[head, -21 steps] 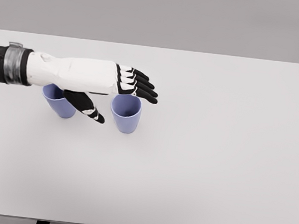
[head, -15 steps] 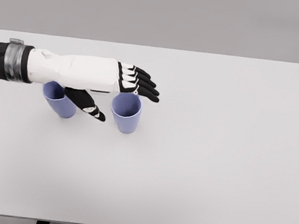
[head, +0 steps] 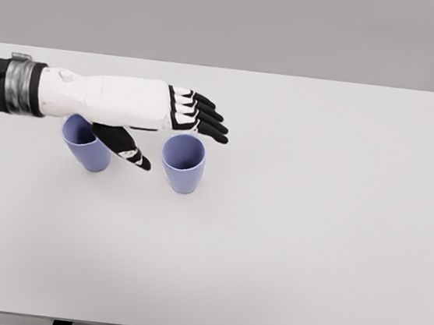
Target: Place the right cup on the left cup with left arm
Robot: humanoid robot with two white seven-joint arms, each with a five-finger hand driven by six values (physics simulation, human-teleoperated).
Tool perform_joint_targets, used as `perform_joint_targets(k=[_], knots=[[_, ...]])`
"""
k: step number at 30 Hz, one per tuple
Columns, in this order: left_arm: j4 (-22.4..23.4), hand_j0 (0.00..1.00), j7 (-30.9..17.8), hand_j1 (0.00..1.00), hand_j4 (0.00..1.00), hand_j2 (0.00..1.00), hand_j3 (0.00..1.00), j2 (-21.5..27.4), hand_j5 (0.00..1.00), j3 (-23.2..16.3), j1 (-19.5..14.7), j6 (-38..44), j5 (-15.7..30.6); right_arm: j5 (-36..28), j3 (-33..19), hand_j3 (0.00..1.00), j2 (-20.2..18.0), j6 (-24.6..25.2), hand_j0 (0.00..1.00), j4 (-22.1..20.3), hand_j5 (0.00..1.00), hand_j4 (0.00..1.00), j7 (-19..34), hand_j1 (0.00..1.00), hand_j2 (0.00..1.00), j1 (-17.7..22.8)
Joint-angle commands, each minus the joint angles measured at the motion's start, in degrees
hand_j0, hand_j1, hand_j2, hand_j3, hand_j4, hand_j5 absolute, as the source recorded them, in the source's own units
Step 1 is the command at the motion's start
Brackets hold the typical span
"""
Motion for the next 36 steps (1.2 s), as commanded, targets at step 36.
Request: perform_joint_targets(k=[36], knots=[[10.83, 1.0, -0.29, 1.0, 1.0, 1.0, 1.0, -7.45, 1.0, -1.36, 4.4, 5.31, -14.43, 0.13, -0.01, 1.0, 0.0, -0.03, 1.0, 0.02, 1.0, 1.0, 0.02, 1.0, 1.0, 0.0]])
